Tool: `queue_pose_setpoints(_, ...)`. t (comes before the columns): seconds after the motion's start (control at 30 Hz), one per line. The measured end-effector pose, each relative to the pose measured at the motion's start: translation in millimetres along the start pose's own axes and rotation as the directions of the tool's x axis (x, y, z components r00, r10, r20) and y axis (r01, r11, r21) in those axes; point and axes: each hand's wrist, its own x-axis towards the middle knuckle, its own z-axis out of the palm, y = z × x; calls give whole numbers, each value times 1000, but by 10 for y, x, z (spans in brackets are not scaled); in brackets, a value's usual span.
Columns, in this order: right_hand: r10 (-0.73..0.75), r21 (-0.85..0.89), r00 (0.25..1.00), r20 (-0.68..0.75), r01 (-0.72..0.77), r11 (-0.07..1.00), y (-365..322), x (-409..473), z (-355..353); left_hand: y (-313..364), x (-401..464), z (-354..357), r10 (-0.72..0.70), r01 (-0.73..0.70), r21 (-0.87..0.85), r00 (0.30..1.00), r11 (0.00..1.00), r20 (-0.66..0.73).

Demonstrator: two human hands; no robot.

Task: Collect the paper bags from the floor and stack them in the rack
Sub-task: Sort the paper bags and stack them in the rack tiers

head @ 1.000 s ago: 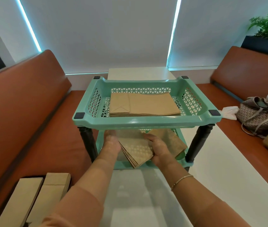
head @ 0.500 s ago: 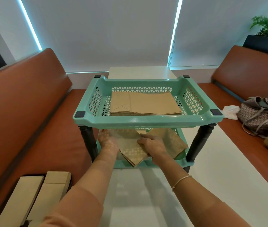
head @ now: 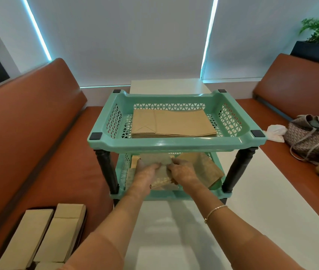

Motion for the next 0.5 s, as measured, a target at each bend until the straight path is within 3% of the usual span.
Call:
queue_pose_setpoints(0.1, -32, -176, 998, 61, 43, 983, 19, -22, -106, -47, 59, -125, 34, -34, 93, 999, 995, -4)
queue_pose_setpoints(0.13, -52, -307, 998, 35, 60, 950, 44, -10, -159, -57, 64, -165, 52, -50, 127, 999, 991, -10)
queue_pose_setpoints(0.23, -108, -698, 985, -137, -19, 716, 113, 54, -315, -77, 75, -223, 91, -91, 142, 996, 986, 3)
queue_pose_setpoints(0.3, -87, -781, 974, -209, -112, 614, 152, 87, -371, -81, 69, -207, 109, -111, 183, 994, 977, 21)
queue_pose_setpoints(0.5, -104, -870, 970, -219, -146, 471, 284, 146, -313, -97, 56, -197, 131, -128, 222, 991, 967, 1)
